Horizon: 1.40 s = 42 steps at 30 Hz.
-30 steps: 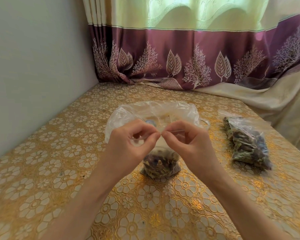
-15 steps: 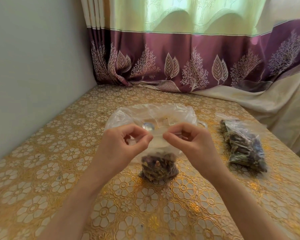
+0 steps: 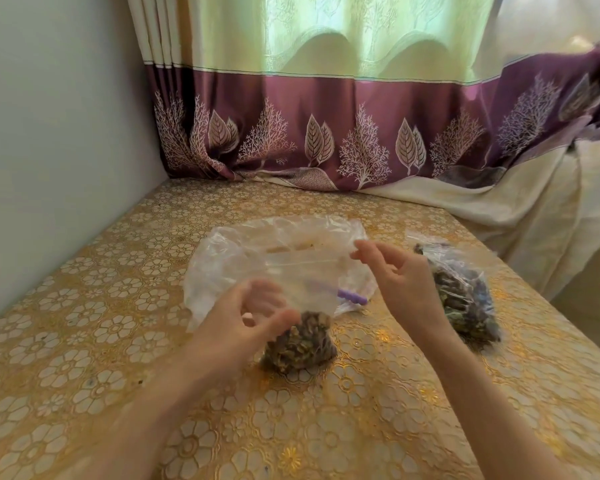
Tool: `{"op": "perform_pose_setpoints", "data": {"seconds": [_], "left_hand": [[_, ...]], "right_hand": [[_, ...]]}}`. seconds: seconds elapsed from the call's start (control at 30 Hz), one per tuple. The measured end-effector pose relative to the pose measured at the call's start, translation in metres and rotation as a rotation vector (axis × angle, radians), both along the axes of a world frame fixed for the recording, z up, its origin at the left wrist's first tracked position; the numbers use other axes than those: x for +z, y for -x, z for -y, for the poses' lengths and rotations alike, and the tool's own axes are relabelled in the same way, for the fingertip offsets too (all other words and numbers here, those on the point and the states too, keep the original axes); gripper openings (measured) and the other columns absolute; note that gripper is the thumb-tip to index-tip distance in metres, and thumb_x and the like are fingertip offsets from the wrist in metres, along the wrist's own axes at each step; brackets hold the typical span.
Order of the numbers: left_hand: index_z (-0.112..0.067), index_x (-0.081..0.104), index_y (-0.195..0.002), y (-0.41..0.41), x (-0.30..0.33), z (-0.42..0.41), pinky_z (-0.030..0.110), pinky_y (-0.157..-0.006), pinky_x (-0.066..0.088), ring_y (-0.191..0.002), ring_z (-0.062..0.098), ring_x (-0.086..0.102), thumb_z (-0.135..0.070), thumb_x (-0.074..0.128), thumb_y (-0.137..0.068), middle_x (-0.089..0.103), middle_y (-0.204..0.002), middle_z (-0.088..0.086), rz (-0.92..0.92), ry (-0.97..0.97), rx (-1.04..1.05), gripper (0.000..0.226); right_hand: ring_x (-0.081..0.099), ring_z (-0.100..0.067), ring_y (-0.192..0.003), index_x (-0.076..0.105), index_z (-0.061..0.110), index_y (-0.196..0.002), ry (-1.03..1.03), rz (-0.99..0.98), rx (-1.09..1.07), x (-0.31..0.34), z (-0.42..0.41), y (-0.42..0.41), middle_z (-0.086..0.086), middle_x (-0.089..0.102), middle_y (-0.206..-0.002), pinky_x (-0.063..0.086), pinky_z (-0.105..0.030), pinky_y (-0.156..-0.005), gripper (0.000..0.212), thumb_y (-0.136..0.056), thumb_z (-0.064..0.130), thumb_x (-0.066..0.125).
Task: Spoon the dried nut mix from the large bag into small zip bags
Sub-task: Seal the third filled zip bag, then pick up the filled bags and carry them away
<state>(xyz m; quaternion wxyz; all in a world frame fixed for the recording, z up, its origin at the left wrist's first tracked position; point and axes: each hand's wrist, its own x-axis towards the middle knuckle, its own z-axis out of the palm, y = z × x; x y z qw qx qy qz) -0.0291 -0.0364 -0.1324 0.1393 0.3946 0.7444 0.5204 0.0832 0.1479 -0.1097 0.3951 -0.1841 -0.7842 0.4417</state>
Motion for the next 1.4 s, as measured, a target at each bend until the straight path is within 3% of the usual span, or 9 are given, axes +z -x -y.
{"op": "perform_pose_setpoints", "data": {"seconds": [0.1, 0.2, 0.4, 0.57, 0.67, 0.93, 1.0, 1.1, 1.4], "left_hand": [[-0.051, 0.037, -0.115, -0.006, -0.007, -0.006, 0.003, -0.077, 0.037, -0.094, -0.027, 0.046, -0.060, 0.071, -0.060, 0.055, -0.106, -0.031, -0.054, 0.200, -0.175, 0.066], [-0.047, 0.031, -0.121, -0.006, -0.011, -0.008, -0.008, -0.067, 0.031, -0.083, -0.037, 0.039, -0.041, 0.077, -0.070, 0.045, -0.102, -0.034, -0.116, 0.228, -0.134, 0.069], [-0.038, 0.051, -0.099, -0.019, -0.016, -0.025, 0.002, -0.065, 0.039, -0.086, -0.019, 0.052, -0.060, 0.065, -0.053, 0.059, -0.094, -0.025, -0.050, 0.084, 0.025, 0.053], [-0.059, 0.050, -0.092, -0.025, -0.018, -0.049, 0.000, -0.062, 0.040, -0.084, -0.026, 0.049, -0.062, 0.051, -0.066, 0.051, -0.088, -0.050, -0.089, 0.096, 0.020, 0.027], [-0.047, 0.051, -0.089, -0.031, -0.018, -0.067, -0.002, -0.059, 0.038, -0.075, -0.027, 0.049, -0.053, 0.049, -0.069, 0.061, -0.076, -0.031, -0.051, 0.127, 0.099, 0.021], [-0.053, 0.046, -0.103, -0.047, -0.027, -0.052, 0.024, -0.069, 0.047, -0.087, -0.004, 0.059, -0.066, 0.050, -0.075, 0.058, -0.099, -0.023, 0.123, 0.225, 0.273, 0.031], [-0.043, 0.049, -0.110, -0.046, -0.024, -0.054, 0.030, -0.072, 0.050, -0.095, 0.008, 0.060, -0.060, 0.049, -0.078, 0.059, -0.105, -0.015, 0.157, 0.287, 0.297, 0.037], [-0.045, 0.047, -0.095, -0.046, -0.010, -0.068, 0.022, -0.061, 0.043, -0.088, 0.002, 0.056, -0.034, 0.054, -0.092, 0.056, -0.097, -0.020, 0.178, 0.328, 0.311, 0.013], [-0.027, 0.045, -0.106, -0.082, 0.070, -0.101, 0.024, -0.058, 0.042, -0.084, 0.010, 0.054, -0.028, 0.046, -0.096, 0.055, -0.099, -0.001, 0.389, 0.544, 0.237, 0.010]], "right_hand": [[0.054, -0.024, -0.114, 0.065, 0.014, -0.117, -0.249, 0.260, -0.466, -0.011, -0.036, -0.023, -0.007, 0.064, -0.119, 0.042, -0.043, -0.098, 0.032, -0.091, 0.031, 0.060], [0.036, -0.033, -0.127, 0.052, 0.019, -0.132, -0.356, 0.584, -0.685, -0.026, -0.059, -0.045, -0.011, 0.045, -0.139, 0.032, -0.049, -0.099, 0.057, -0.085, 0.048, 0.062], [0.038, -0.033, -0.118, 0.040, 0.016, -0.136, -0.234, 0.561, -0.601, -0.040, -0.068, -0.062, -0.014, 0.035, -0.136, 0.040, -0.042, -0.093, 0.061, -0.085, 0.040, 0.063], [0.042, -0.026, -0.108, 0.050, 0.016, -0.124, -0.318, 0.385, -0.535, -0.057, -0.076, -0.067, -0.010, 0.042, -0.124, 0.034, -0.027, -0.081, 0.049, -0.080, 0.029, 0.067], [0.042, -0.022, -0.104, 0.053, 0.015, -0.122, -0.298, 0.348, -0.487, -0.060, -0.086, -0.070, -0.009, 0.044, -0.120, 0.030, -0.022, -0.082, 0.049, -0.077, 0.028, 0.068], [0.046, -0.007, -0.102, 0.052, 0.019, -0.118, -0.084, 0.376, -0.050, -0.029, -0.118, -0.102, 0.004, 0.044, -0.111, 0.035, -0.007, -0.085, 0.042, -0.080, 0.013, 0.069], [0.044, 0.002, -0.100, 0.051, 0.023, -0.116, -0.061, 0.409, -0.012, -0.014, -0.124, -0.108, 0.007, 0.044, -0.110, 0.035, -0.006, -0.083, 0.040, -0.081, 0.012, 0.069], [0.043, 0.007, -0.099, 0.049, 0.026, -0.112, 0.022, 0.440, -0.012, 0.004, -0.118, -0.118, 0.006, 0.045, -0.107, 0.034, -0.002, -0.079, 0.040, -0.081, 0.010, 0.068], [0.045, 0.005, -0.096, 0.048, 0.025, -0.107, 0.360, 0.540, -0.185, 0.076, -0.092, -0.177, 0.015, 0.045, -0.103, 0.033, -0.002, -0.076, 0.039, -0.079, 0.004, 0.066]]}}
